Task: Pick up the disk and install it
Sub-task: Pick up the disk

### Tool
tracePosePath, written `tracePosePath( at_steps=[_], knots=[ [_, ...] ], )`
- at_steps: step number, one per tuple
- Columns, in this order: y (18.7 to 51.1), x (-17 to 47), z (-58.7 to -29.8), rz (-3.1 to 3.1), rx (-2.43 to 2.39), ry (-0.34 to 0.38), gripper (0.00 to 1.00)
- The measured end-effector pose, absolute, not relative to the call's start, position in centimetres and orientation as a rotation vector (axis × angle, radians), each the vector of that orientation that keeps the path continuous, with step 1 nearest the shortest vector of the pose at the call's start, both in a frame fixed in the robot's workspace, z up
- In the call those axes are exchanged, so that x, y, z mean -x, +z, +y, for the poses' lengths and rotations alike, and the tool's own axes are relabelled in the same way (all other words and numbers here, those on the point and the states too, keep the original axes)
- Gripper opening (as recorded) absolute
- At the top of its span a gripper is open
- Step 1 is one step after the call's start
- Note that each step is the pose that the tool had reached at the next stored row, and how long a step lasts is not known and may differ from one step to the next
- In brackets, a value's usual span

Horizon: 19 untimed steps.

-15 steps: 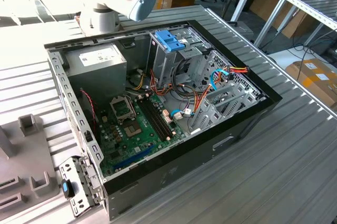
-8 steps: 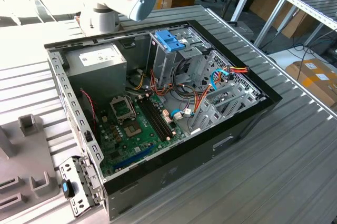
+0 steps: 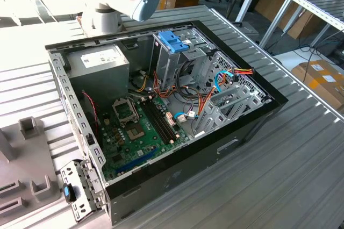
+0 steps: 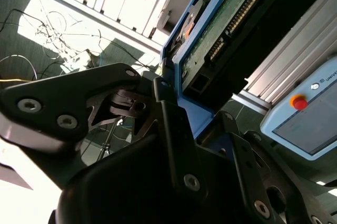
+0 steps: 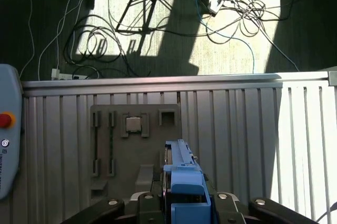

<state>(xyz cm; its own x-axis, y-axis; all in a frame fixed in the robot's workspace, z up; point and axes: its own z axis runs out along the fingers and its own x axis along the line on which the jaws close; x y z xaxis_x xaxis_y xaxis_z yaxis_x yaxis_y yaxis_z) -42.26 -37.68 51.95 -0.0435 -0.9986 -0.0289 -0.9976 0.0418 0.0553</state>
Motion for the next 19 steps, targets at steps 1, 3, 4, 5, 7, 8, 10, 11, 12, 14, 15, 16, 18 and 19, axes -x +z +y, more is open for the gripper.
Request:
tracePosePath(
  at_steps=[1, 3, 4, 5, 7, 8, 10, 11, 12, 14, 15, 16, 18, 19],
  knots=[
    [51.9, 42.2, -37.7, -2.255, -2.16, -0.094, 0.37],
    [51.9, 42.0, -37.7, -2.255, -2.161, -0.094, 0.37],
    [51.9, 42.0, -37.7, -2.255, -2.161, -0.094, 0.37],
    [52.0, 41.9, -37.7, -2.255, -2.16, -0.094, 0.37],
    [51.9, 41.7, -37.7, -2.255, -2.161, -0.094, 0.37],
    [51.9, 41.7, -37.7, -2.255, -2.16, -0.094, 0.37],
    [51.9, 41.6, -37.7, -2.255, -2.161, -0.094, 0.37],
    [51.9, 41.5, -37.7, -2.255, -2.16, -0.094, 0.37],
    [51.9, 41.4, -37.7, -2.255, -2.16, -0.094, 0.37],
    [51.9, 41.3, -37.7, -2.255, -2.161, -0.094, 0.37],
    [51.9, 41.2, -37.7, -2.255, -2.161, -0.094, 0.37],
    [51.9, 41.1, -37.7, -2.255, -2.16, -0.094, 0.37],
    [51.9, 40.9, -37.7, -2.255, -2.161, -0.094, 0.37],
    [51.9, 40.9, -37.7, -2.255, -2.161, -0.094, 0.37]
  ],
)
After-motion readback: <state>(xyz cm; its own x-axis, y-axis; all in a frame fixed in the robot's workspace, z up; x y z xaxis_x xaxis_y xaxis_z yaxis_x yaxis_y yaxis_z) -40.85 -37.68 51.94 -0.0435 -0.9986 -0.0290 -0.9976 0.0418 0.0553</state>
